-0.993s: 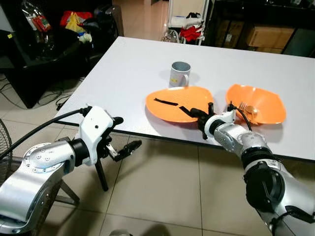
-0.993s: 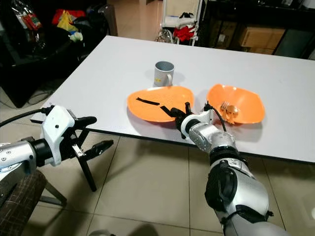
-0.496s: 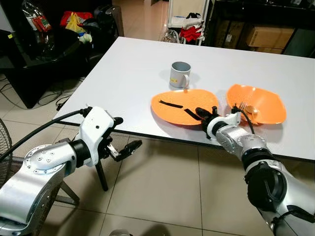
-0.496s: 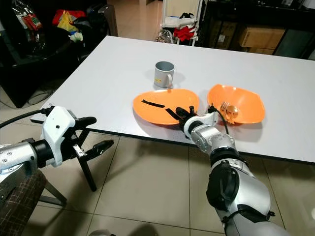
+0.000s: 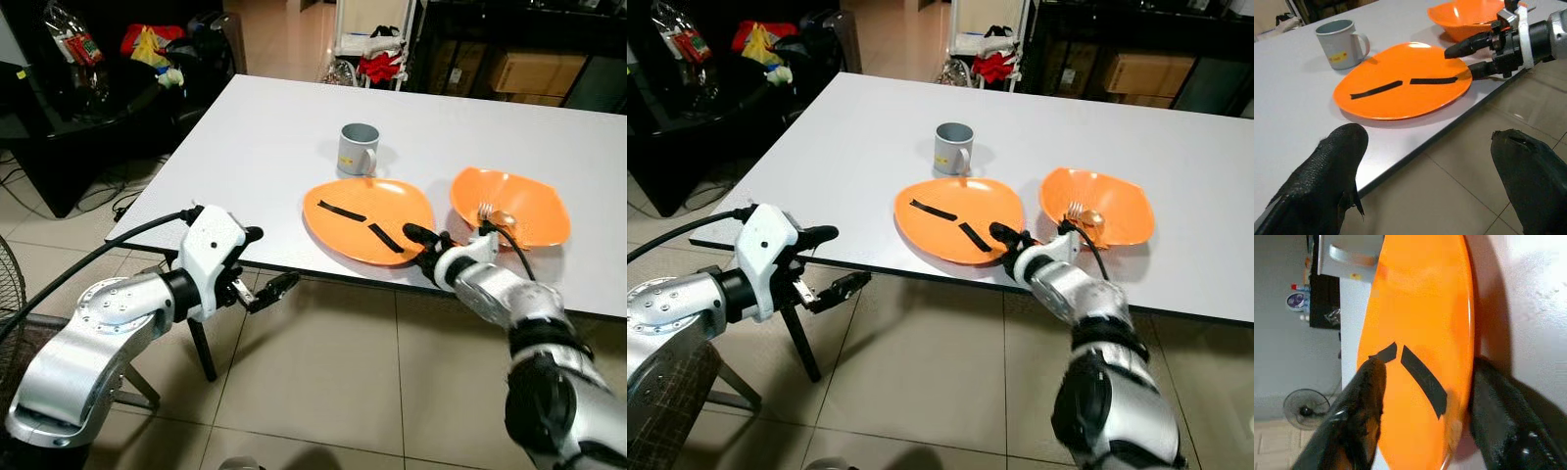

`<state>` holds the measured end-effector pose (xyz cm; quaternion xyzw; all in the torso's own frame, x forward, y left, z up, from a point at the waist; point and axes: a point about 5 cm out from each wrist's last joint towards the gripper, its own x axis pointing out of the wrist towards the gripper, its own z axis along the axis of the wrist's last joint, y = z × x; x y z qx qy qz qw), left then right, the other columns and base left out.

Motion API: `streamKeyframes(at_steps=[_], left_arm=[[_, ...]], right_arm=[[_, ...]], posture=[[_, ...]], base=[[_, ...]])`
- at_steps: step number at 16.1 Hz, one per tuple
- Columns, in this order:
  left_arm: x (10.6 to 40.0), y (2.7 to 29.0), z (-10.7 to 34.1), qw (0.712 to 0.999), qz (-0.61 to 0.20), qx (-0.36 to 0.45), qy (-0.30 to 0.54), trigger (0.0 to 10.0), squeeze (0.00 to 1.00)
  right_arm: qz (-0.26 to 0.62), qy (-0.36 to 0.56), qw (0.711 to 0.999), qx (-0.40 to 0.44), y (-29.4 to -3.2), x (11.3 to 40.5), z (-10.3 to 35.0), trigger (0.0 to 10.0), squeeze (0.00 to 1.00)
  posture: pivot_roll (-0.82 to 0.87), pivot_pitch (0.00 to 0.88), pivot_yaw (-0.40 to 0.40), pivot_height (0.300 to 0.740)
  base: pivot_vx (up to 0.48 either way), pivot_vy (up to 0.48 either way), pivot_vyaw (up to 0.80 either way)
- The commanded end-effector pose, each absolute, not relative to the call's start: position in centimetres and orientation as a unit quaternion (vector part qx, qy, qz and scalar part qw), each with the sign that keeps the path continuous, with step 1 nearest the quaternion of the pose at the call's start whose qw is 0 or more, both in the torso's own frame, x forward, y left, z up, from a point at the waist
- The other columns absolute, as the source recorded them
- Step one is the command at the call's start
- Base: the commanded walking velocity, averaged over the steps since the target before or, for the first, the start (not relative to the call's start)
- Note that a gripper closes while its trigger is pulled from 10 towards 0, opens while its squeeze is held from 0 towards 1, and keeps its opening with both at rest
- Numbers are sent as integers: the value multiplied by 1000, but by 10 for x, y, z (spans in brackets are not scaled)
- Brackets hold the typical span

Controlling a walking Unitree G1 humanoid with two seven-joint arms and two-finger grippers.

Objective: Setting the table

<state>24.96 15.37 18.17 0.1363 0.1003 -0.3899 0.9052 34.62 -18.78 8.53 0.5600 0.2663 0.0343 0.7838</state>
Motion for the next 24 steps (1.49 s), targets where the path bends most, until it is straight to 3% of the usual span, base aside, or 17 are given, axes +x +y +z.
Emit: streamKeyframes(at_steps=[1,6,7,8,9,10,14,18,20,23,24], left_arm=[[253,153,181,907,-385,141,96,10000,0],[258,149,178,910,-381,137,88,10000,0],[259,150,177,911,-378,140,87,10000,0],[260,151,177,912,-376,142,86,10000,0],[261,151,177,912,-374,144,85,10000,0],[262,151,176,913,-372,146,83,10000,0],[266,149,176,915,-369,146,74,10000,0],[272,150,173,938,-313,130,72,10000,0],[277,156,177,969,-218,114,30,10000,0],[281,157,180,980,-166,112,2,10000,0],[280,157,181,985,-147,92,-4,10000,0]], right_arm=[[29,281,790,544,-190,339,82,10000,1000],[55,275,831,480,-185,324,94,10000,1000],[67,268,884,377,-182,322,101,10000,1000],[79,263,906,323,-179,320,104,10000,980],[85,265,917,286,-176,319,107,10000,596],[76,274,925,252,-176,316,107,10000,0],[60,282,926,245,-178,304,112,10000,0],[92,268,938,200,-168,269,124,10000,0],[89,166,978,92,-163,251,148,10000,0],[95,54,994,22,-160,248,172,10000,0],[52,24,998,-6,-165,247,173,10000,0]], posture=[[101,0,8,740],[95,0,4,740],[97,0,1,740],[97,0,1,740],[98,0,-1,740],[100,0,-7,740],[92,0,-10,740],[77,0,-4,740],[59,0,4,740],[60,0,-3,740],[60,0,-7,740]], base=[[0,0,0],[0,0,0],[0,0,0],[0,0,0],[0,0,0],[0,0,0],[0,0,0],[0,0,0],[0,0,0],[0,0,0],[0,0,0]])
